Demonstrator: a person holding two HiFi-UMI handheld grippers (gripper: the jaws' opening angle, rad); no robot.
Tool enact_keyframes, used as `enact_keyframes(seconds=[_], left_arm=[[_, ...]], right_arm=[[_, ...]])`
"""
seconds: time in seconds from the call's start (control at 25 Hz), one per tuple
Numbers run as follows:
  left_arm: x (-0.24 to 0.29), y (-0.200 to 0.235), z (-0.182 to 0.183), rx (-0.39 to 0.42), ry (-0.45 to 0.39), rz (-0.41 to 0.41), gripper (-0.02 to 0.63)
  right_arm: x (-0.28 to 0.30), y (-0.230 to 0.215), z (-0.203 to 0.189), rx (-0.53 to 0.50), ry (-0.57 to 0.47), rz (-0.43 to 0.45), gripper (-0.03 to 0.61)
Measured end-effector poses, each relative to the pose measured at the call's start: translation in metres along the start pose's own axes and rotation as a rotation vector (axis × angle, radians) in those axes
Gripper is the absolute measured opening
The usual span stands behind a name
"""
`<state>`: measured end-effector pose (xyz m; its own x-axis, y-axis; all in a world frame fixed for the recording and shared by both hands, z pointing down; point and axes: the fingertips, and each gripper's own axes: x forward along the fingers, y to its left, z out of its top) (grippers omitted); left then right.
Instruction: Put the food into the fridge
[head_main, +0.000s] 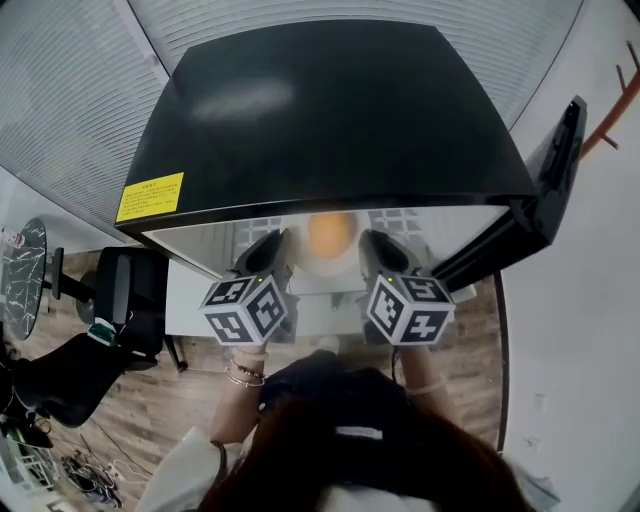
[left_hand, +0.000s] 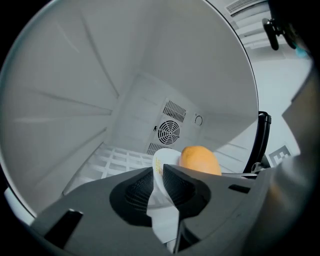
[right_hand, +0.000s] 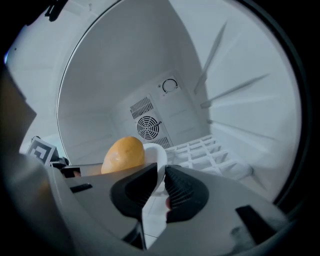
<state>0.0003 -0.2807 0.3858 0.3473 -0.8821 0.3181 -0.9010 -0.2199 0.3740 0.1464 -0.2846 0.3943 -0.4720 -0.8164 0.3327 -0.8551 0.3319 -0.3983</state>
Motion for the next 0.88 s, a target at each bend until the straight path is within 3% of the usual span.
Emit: enact_keyframes(seconds=[0.48,0.88], left_arm=[[0.0049,-0.0001,-0.0019,0.111,0.025,0.063,0.069],[0.0046,0.0013,-0.0067,0.215,0.043,0.093,0.075]], right_arm=[[0.0058,-0.0036,-0.0005,-0.021,0.039,-0.016,0.051],[0.0072,-0.0006,0.0018,-0.149,0.090,-0.050,0.054]])
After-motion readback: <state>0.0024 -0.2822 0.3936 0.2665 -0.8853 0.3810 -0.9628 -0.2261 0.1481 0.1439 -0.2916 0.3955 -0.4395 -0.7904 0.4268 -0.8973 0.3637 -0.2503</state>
